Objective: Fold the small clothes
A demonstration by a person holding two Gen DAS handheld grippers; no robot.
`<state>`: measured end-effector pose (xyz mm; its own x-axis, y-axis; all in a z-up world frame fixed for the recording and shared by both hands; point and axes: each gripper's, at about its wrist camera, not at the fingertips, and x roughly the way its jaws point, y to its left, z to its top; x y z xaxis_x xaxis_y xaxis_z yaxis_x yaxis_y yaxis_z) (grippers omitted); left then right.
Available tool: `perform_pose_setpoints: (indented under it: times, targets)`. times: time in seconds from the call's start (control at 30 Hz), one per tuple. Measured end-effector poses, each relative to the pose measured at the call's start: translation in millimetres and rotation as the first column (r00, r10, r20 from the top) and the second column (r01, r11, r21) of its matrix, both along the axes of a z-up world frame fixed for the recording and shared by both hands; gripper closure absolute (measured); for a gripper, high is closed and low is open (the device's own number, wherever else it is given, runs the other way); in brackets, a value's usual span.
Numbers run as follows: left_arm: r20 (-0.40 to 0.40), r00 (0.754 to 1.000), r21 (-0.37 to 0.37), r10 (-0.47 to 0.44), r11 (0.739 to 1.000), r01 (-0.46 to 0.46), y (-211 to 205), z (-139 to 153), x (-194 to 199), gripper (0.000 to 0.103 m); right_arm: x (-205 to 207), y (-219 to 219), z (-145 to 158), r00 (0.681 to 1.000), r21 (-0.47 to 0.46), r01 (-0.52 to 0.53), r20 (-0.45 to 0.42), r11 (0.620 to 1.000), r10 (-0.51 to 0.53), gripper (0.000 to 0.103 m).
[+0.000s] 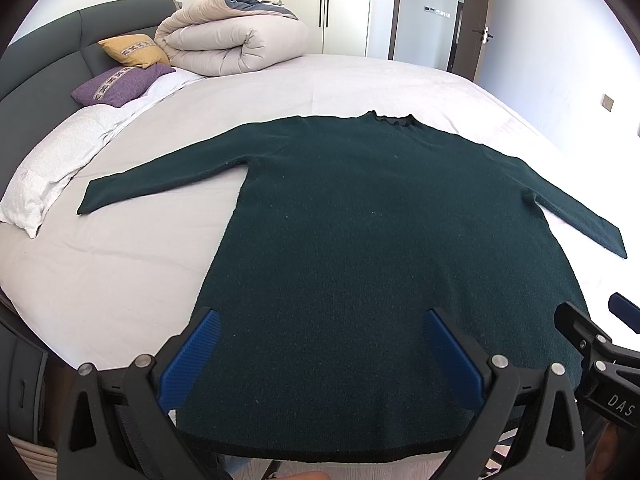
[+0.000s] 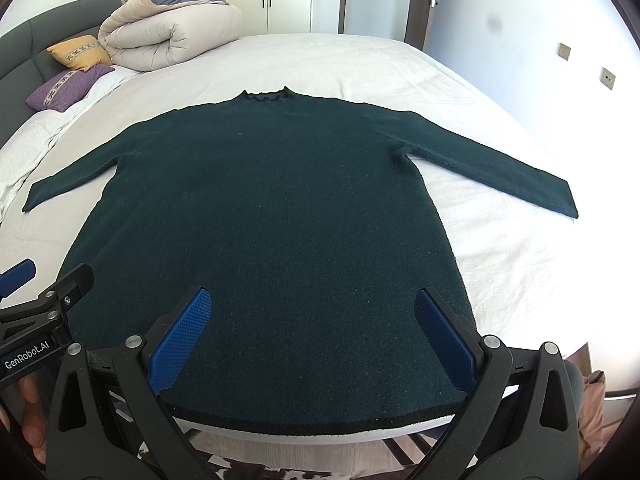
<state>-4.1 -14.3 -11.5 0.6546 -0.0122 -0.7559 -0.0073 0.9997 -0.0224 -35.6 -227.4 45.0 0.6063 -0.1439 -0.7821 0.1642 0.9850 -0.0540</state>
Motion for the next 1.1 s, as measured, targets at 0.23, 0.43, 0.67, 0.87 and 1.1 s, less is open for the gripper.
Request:
perform_pose_setpoints:
  times: [0.23, 0.43, 0.67, 0.87, 1.1]
  targets:
    - [-0.002, 1.0, 0.0, -0.002, 1.0, 0.002, -2.8, -1.6, -0.8, 0.0, 0.3, 1.9, -2.5, 1.0, 0.003, 0.001, -0.006, 1.0, -0.001, 0.0]
    - [-0.003, 1.0, -0.001, -0.002, 1.0, 0.002, -4.2, -2.2, -1.3, 0.0, 0.7, 2.2, -3.3, 1.0, 0.003, 0.001, -0.008, 1.0, -0.001, 0.0]
    - [-0.005, 1.0, -0.019, -0.019, 1.0, 0.019, -0.7, -0.8, -0.1, 0.0, -0.3, 0.5, -5.7, 1.0, 0.006, 0.002, -0.009, 1.0, -0.002, 0.0]
    - [-0.012, 0.999, -0.012, -0.036, 0.999, 0.036, -2.3, -7.4, 0.0, 0.0, 5.7, -31.1, -7.2, 0.999, 0.058, 0.038, -0.004, 0.998, -0.038, 0.0]
    - [-0.026, 0.997, -0.013, -0.069, 0.998, 0.069, -9.5, -2.2, 11.9, 0.0, 10.9, -131.4, -2.7, 0.979, 0.117, 0.196, 0.041, 0.974, -0.202, 0.0]
